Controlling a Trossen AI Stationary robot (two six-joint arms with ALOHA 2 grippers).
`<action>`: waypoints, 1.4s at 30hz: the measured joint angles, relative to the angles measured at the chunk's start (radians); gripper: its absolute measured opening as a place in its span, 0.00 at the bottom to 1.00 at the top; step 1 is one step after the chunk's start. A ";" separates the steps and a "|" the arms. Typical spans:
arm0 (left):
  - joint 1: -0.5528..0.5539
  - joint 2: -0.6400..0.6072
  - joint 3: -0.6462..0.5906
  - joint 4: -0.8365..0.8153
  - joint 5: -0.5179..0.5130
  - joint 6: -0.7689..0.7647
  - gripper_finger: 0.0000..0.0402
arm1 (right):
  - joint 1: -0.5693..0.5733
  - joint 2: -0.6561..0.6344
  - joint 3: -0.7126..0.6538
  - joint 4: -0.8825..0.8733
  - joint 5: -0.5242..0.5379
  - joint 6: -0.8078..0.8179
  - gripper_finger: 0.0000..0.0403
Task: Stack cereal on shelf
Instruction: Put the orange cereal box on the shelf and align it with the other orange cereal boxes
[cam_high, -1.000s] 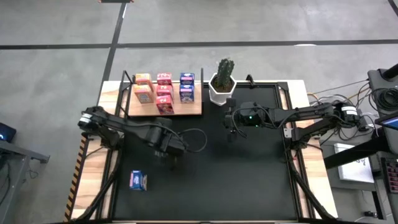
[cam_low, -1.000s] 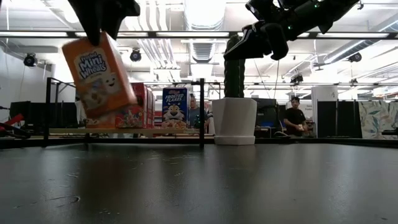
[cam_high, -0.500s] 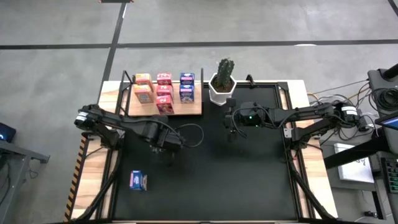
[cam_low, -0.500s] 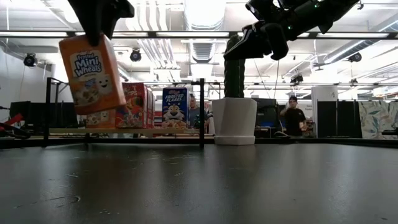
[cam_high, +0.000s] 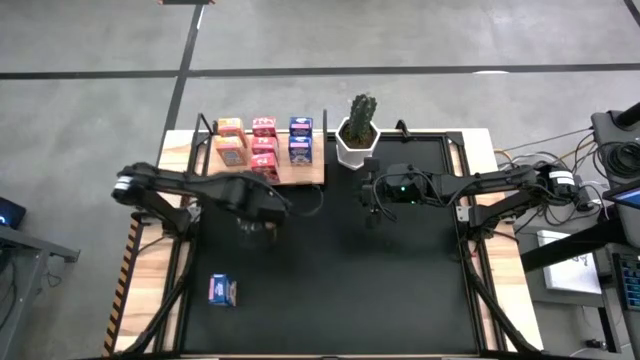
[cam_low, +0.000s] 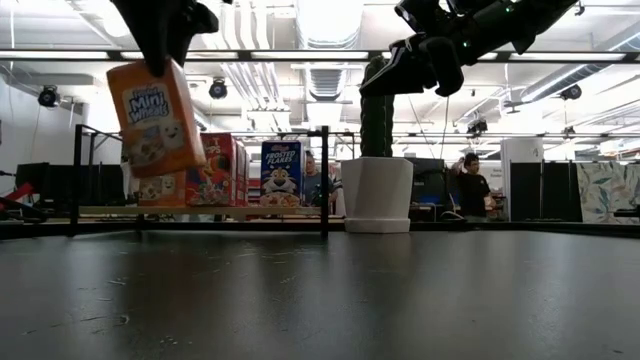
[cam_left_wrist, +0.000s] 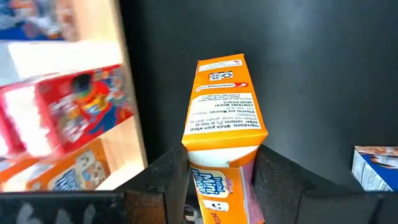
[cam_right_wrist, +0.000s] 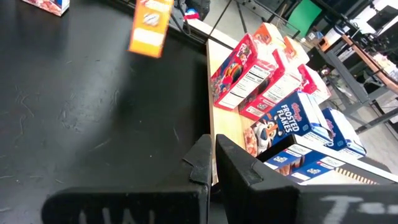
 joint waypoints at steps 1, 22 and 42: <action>0.015 -0.025 0.000 -0.001 -0.002 -0.001 0.35 | 0.000 0.000 0.000 0.000 0.000 0.001 0.03; 0.332 -0.424 -0.234 -0.002 -0.044 0.055 0.35 | 0.000 0.000 0.000 0.001 -0.001 0.002 0.03; 0.567 -0.166 -0.265 0.000 -0.141 0.460 0.35 | 0.000 0.000 0.000 0.008 -0.003 0.006 0.03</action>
